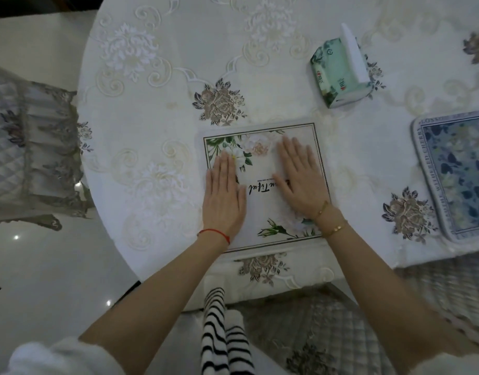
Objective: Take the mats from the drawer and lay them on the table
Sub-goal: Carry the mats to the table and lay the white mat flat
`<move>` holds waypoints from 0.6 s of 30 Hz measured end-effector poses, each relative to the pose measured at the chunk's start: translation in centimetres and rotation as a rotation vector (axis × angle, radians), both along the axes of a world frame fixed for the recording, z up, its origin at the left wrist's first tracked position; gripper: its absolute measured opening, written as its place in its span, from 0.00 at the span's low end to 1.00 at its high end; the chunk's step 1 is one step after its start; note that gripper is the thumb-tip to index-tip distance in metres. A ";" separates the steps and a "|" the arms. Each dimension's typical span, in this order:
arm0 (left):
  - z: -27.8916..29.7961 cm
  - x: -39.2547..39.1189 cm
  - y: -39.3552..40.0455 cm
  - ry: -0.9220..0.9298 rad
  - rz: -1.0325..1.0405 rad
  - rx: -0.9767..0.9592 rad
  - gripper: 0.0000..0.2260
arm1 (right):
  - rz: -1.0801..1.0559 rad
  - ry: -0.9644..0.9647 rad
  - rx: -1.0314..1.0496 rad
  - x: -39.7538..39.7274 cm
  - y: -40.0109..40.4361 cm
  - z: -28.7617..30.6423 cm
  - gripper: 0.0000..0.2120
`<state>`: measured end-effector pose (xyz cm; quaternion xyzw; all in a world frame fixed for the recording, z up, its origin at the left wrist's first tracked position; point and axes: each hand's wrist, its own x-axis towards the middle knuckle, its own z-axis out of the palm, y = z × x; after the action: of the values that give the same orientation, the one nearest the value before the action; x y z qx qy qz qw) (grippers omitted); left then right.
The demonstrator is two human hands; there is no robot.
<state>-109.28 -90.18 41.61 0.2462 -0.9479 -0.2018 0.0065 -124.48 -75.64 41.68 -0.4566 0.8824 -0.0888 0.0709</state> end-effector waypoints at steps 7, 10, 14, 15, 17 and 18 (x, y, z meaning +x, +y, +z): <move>-1.2 1.5 2.3 -0.036 -0.006 -0.040 0.27 | -0.003 0.015 0.065 1.6 0.9 -1.1 0.32; -0.9 1.8 2.6 -0.039 0.058 -0.022 0.27 | -0.080 -0.018 0.050 1.3 3.5 -1.0 0.31; -0.8 3.6 2.4 -0.051 0.144 -0.003 0.27 | -0.206 -0.025 0.053 1.3 6.3 -1.0 0.30; -0.6 4.3 2.3 -0.052 0.166 0.010 0.27 | -0.261 -0.032 0.047 1.5 6.7 -0.8 0.30; -0.1 5.7 2.7 -0.052 0.158 0.030 0.27 | -0.315 -0.036 0.027 2.5 7.3 -0.3 0.30; 0.2 6.4 3.3 -0.046 0.122 0.031 0.27 | -0.286 -0.037 0.017 3.4 7.3 -0.1 0.30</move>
<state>-102.88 -86.83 41.81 0.3081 -0.9279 -0.2099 -0.0068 -121.07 -68.34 41.58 -0.3237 0.9378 -0.0987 0.0777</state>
